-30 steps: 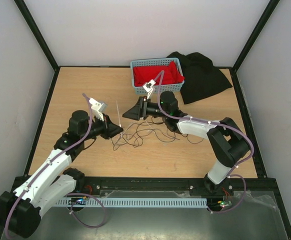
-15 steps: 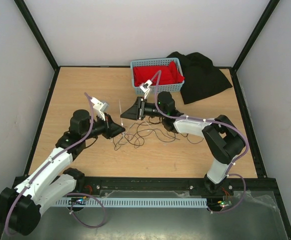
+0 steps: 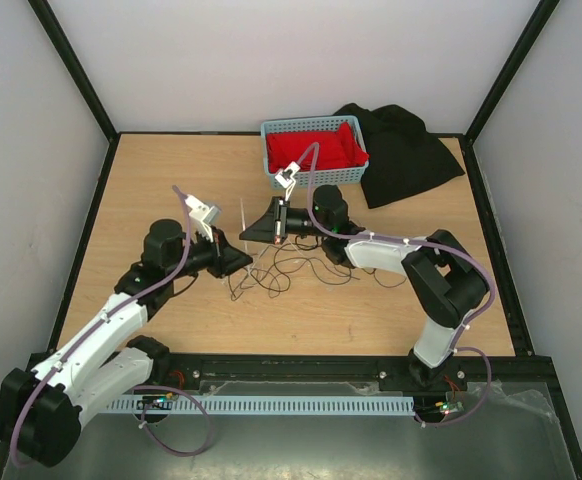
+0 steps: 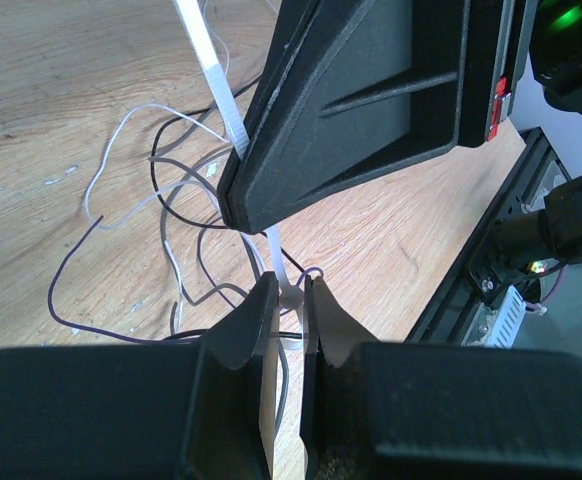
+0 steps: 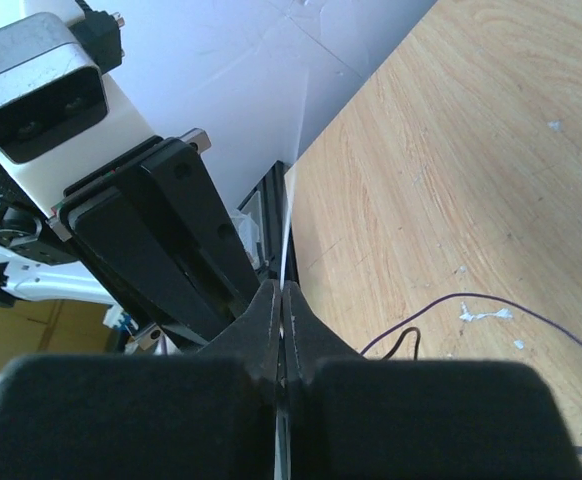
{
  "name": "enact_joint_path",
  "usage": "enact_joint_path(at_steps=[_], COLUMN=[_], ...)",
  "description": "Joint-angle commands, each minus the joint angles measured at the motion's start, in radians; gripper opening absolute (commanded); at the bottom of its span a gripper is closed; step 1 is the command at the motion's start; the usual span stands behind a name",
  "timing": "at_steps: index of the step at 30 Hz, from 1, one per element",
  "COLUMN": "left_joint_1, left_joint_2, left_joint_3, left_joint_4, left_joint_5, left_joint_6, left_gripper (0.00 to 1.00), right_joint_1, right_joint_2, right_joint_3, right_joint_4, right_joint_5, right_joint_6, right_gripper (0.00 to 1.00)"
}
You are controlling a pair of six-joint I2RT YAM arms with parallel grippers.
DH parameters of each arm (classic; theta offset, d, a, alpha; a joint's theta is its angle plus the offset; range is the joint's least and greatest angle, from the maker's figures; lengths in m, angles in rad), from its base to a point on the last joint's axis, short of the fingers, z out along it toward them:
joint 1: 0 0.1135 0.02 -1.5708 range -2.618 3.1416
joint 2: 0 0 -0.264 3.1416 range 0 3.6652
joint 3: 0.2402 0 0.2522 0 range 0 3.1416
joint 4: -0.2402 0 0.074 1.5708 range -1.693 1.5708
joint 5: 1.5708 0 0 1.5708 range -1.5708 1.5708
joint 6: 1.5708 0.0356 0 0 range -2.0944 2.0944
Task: Zip-tie the wires
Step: Adjust the cable at the center of the board.
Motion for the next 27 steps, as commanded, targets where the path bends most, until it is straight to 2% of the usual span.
enact_joint_path(at_steps=[1,9,12,27], left_joint_1=[-0.011,-0.042,-0.055,-0.141], left_joint_2=[-0.003,-0.016,-0.024,0.017], left_joint_3=[-0.017,-0.073,-0.107,-0.188], left_joint_4=[0.048,0.072,0.085,0.119], left_joint_5=[0.0,-0.029,-0.05,-0.156], left_joint_6=[-0.012,-0.036,-0.05,-0.071], left_gripper=[0.0,0.0,0.0,0.0], right_joint_1=[0.007,-0.021,-0.032,-0.043], right_joint_2=[0.014,0.003,0.0,-0.009], right_joint_3=[0.014,0.205,0.251,0.318], right_joint_4=[0.031,-0.245,-0.301,-0.354], right_joint_5=[-0.014,0.041,0.052,0.064], right_joint_6=[-0.006,-0.148,-0.179,-0.208], right_gripper=[0.0,0.0,0.0,0.0])
